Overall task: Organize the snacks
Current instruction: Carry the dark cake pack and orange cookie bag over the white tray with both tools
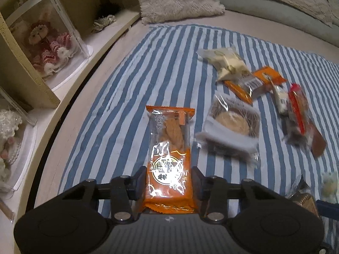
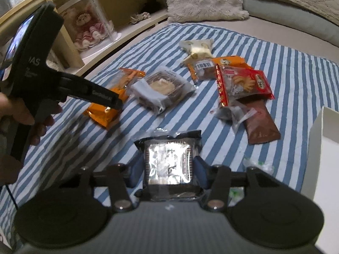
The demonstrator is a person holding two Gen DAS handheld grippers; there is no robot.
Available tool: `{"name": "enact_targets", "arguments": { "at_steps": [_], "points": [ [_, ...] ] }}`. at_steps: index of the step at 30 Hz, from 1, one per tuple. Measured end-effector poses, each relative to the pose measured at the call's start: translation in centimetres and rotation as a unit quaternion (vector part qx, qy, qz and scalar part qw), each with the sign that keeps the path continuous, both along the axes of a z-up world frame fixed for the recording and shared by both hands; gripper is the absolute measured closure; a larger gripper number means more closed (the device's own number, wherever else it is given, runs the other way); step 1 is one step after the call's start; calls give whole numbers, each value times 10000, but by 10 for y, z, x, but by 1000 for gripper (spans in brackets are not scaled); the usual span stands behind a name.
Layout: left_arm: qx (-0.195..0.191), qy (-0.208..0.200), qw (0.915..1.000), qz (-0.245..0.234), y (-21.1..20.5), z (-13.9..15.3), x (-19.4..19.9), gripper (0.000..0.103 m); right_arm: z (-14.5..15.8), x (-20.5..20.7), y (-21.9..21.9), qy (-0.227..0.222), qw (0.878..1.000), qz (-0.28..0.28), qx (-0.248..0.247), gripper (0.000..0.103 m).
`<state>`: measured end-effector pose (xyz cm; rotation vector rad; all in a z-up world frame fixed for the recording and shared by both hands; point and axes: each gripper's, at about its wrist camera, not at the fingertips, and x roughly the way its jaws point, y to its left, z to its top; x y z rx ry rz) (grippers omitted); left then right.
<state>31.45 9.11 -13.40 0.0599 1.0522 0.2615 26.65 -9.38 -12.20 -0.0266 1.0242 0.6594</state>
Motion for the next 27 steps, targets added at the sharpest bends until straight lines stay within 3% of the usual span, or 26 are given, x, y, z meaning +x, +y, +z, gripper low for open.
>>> {"name": "enact_targets", "arguments": {
  "at_steps": [8, 12, 16, 22, 27],
  "points": [
    [-315, 538, 9976, -303, -1, 5, -31, 56, 13, -27, -1, 419, 9982, 362, -230, 46],
    [-115, 398, 9983, -402, -7, 5, -29, 55, 16, -37, 3, 597, 9956, 681, -241, 43],
    [58, 299, 9984, -474, -8, 0, -15, 54, 10, -39, 12, 504, 9946, 828, -361, 34],
    [-96, 414, 9984, -383, -1, -7, -7, 59, -2, -36, 16, 506, 9938, 842, -519, 35],
    [-123, 319, 9990, -302, 3, 1, -19, 64, 1, -35, 12, 513, 9946, 788, -450, 43]
  ]
}}
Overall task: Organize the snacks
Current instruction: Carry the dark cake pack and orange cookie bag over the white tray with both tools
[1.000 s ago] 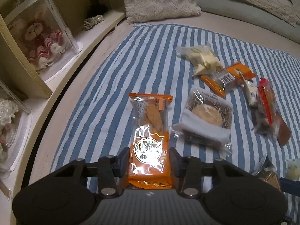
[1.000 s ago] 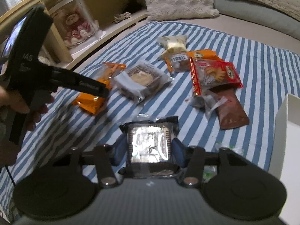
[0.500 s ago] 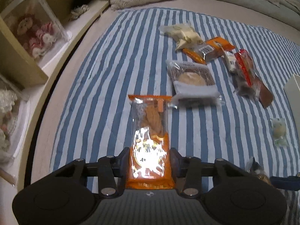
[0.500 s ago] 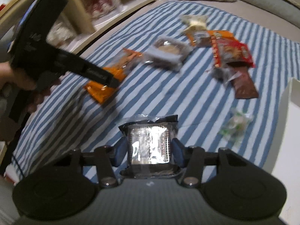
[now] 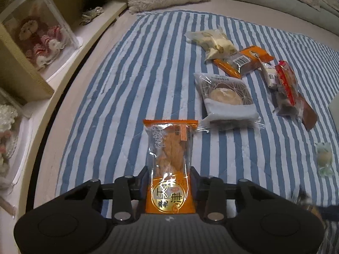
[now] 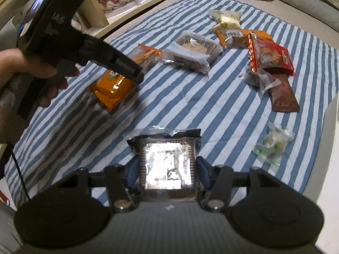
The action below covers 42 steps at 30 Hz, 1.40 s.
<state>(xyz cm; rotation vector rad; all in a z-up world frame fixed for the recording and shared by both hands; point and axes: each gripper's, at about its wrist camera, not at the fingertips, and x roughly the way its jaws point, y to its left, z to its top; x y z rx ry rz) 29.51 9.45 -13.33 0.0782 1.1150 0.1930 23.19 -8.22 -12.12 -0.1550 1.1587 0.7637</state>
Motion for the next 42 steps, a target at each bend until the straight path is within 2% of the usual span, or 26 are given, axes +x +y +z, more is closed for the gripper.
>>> {"name": "enact_targets", "arguments": {
  "at_steps": [4, 11, 18, 24, 31, 42],
  "points": [
    [-150, -176, 9997, 33, 4, 15, -17, 64, 12, -4, -4, -303, 9995, -63, 8, 43],
    [-392, -693, 9968, -87, -4, 55, -53, 64, 46, -7, -23, -743, 9950, -464, 473, 44],
    [-420, -1207, 9915, -253, -22, 91, -85, 64, 69, -12, -42, -1081, 9879, -794, 777, 44],
    [-516, -1566, 9856, -387, -43, 113, -107, 64, 88, -20, -64, -1413, 9807, -1089, 805, 44],
    [-694, -1788, 9799, -542, -69, 124, -118, 64, 97, -24, -95, -1564, 9730, -1484, 827, 44],
    [-1106, -1741, 9734, -999, -129, 121, -105, 64, 104, -34, -149, -1734, 9607, -2091, 563, 43]
  ]
}}
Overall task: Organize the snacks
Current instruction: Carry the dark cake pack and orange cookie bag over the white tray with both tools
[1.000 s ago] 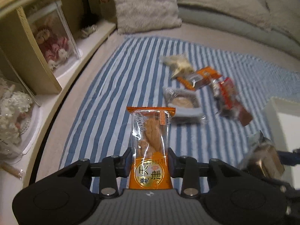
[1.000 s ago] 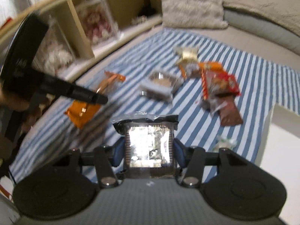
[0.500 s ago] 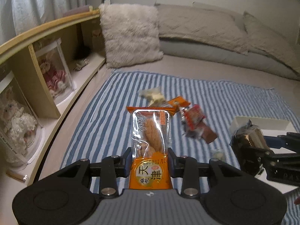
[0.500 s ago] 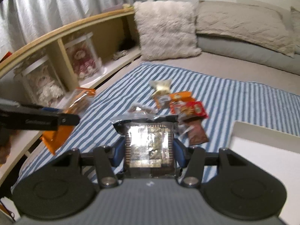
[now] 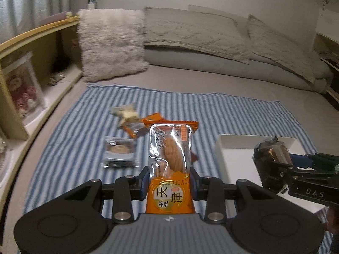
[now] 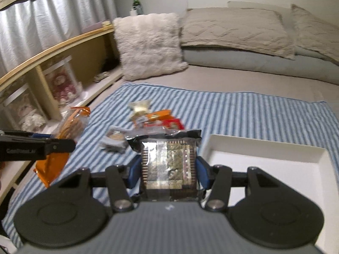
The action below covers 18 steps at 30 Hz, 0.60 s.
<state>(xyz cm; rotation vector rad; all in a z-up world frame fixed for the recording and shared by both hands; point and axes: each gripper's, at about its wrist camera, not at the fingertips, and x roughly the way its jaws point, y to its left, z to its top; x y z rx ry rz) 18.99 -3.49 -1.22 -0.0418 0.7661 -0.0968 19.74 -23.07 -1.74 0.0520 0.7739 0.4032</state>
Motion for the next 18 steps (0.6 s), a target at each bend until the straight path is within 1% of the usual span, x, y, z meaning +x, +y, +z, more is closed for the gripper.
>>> {"name": "enact_targets", "arguments": {
  "at_steps": [13, 18],
  "points": [
    [-141, 210, 9981, -555, -68, -14, 20, 64, 1, -15, -65, 113, 9977, -673, -37, 43],
    [-224, 350, 9962, -771, -95, -22, 28, 64, -4, -15, -83, 207, 9959, -867, -159, 43]
  ]
}}
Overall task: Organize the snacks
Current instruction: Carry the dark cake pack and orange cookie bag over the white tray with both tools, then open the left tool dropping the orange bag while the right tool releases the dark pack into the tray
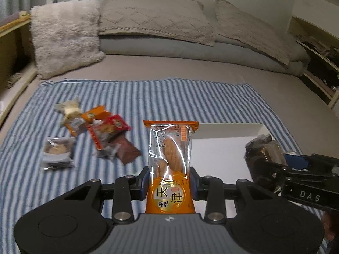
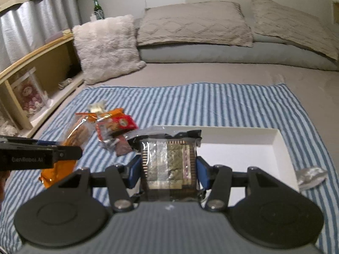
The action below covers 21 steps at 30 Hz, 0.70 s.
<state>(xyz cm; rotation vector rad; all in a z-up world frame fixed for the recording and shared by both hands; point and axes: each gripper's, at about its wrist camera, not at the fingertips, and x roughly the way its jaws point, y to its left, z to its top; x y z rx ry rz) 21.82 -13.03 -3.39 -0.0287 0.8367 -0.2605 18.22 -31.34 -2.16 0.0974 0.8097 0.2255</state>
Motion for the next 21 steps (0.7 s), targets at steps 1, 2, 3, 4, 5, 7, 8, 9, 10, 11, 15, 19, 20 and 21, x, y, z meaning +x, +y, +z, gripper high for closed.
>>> {"name": "enact_targets", "arguments": {
  "at_steps": [1, 2, 3, 4, 5, 7, 8, 9, 10, 11, 15, 19, 20, 21],
  "points": [
    [-9, 32, 10000, -52, -6, -2, 2, 64, -2, -1, -4, 33, 10000, -38, -3, 43],
    [-12, 59, 9999, -102, -12, -4, 3, 64, -3, -1, -8, 65, 10000, -72, -6, 43],
    [-13, 89, 9998, -163, -18, -6, 5, 64, -5, 0, -11, 96, 9999, -109, -12, 43],
    [-15, 117, 9997, -208, -24, -9, 7, 64, -7, 0, -14, 134, 9998, -153, -26, 43],
    [-25, 154, 9995, -263, -30, -12, 9, 64, -8, 2, -17, 169, 9997, -184, -40, 43],
    [-57, 236, 9991, -359, -40, -18, 13, 63, -11, 2, -22, 251, 9994, -249, -54, 43],
    [-73, 296, 9986, -425, -46, -22, 15, 63, -13, 2, -25, 291, 9992, -282, -49, 43],
    [-75, 354, 9982, -476, -51, -26, 18, 63, -14, 2, -27, 331, 9990, -305, -46, 43],
    [-65, 416, 9979, -499, -55, -30, 20, 63, -17, 3, -29, 378, 9987, -329, -44, 43],
    [-54, 483, 9975, -510, -59, -35, 22, 62, -18, 7, -27, 419, 9985, -341, -51, 43],
    [-92, 799, 9954, -514, -68, -54, 37, 62, -28, 13, -30, 664, 9970, -389, -112, 43],
    [-8, 916, 9946, -481, -73, -66, 49, 62, -37, 19, -34, 866, 9950, -463, -157, 43],
    [-6, 930, 9945, -473, -72, -68, 52, 62, -39, 21, -34, 909, 9946, -480, -172, 43],
    [-21, 934, 9945, -466, -72, -70, 55, 62, -42, 22, -35, 943, 9941, -498, -184, 43]
  ]
}}
